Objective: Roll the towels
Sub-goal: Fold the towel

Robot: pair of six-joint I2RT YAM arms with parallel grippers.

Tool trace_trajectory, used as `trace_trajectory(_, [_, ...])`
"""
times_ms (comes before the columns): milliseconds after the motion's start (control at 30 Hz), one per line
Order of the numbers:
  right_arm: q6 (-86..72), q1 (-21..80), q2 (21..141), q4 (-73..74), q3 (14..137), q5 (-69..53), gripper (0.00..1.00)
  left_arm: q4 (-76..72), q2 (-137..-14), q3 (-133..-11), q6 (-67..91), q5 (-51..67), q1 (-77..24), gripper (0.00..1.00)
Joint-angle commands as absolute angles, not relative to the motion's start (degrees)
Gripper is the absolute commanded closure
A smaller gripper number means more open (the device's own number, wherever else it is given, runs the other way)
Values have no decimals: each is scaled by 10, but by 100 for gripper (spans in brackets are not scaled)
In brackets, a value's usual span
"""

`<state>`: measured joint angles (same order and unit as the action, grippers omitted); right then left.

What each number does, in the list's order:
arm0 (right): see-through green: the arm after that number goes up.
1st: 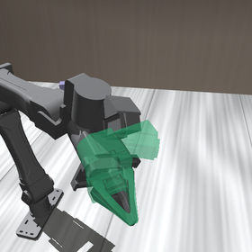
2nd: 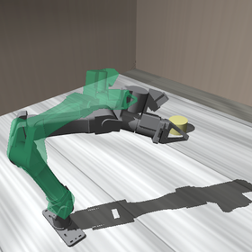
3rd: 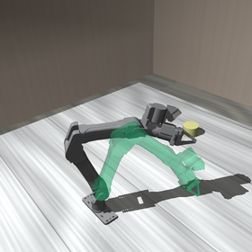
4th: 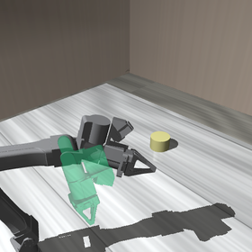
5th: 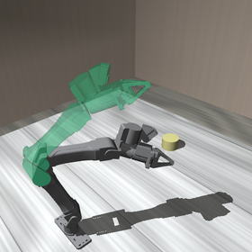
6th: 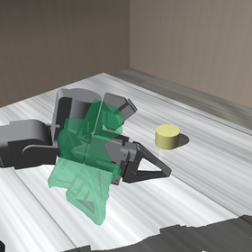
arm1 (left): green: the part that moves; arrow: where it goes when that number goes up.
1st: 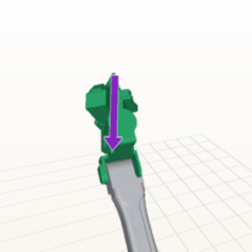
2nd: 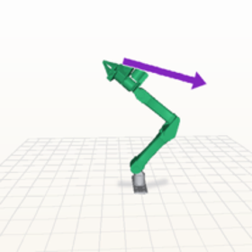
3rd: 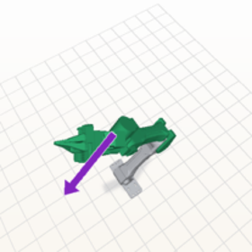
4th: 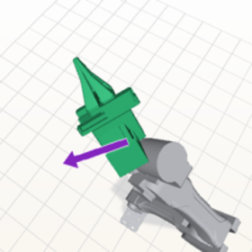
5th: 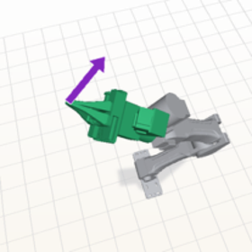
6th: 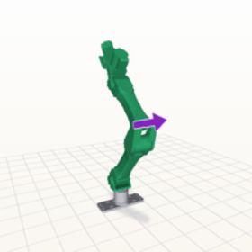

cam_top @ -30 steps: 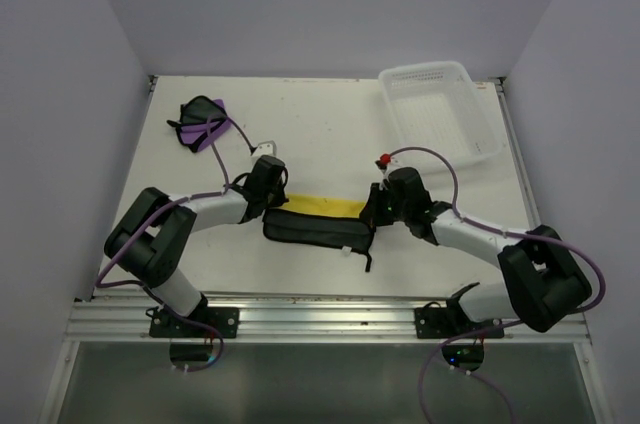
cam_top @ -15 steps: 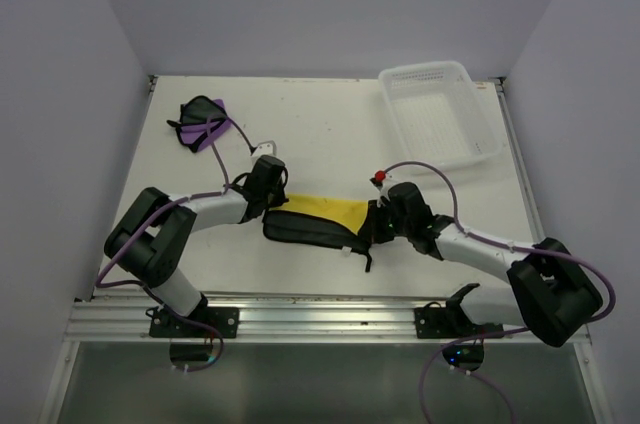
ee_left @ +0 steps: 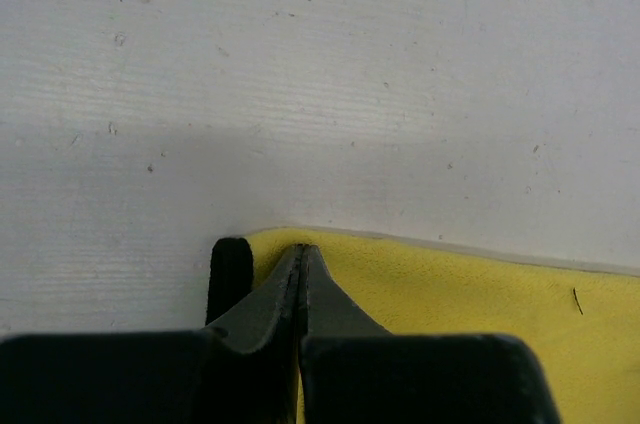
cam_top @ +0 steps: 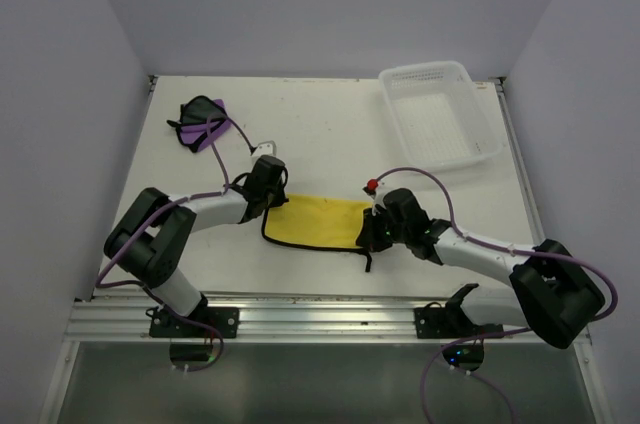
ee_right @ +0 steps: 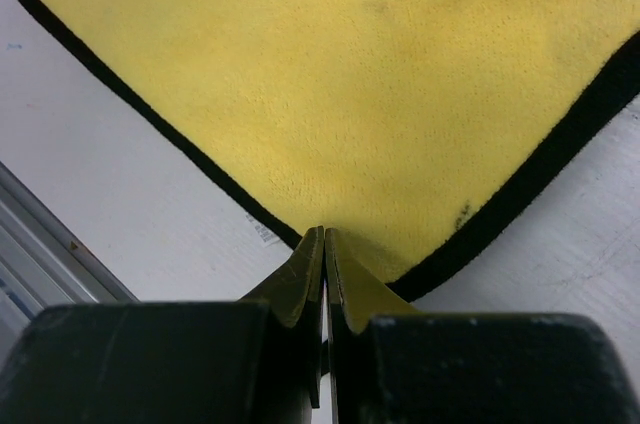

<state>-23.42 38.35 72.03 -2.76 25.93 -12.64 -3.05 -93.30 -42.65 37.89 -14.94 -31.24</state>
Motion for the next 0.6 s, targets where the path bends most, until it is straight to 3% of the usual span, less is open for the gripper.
trace_trajectory(0, [-223, 386, 694, -11, 258, -106, 97, -34, -913, -439, 370, -159, -308, 100])
trace_trajectory(267, [-239, 386, 660, 30, 296, -72, 92, -25, -836, -439, 346, -159, -309, 100])
trace_trajectory(400, [-262, 386, 671, 59, 334, -3, 81, -1, -801, -464, 331, -163, -309, 100])
trace_trajectory(567, [-322, 385, 687, 91, 362, 52, 85, 13, -773, -437, 331, -142, -309, 100])
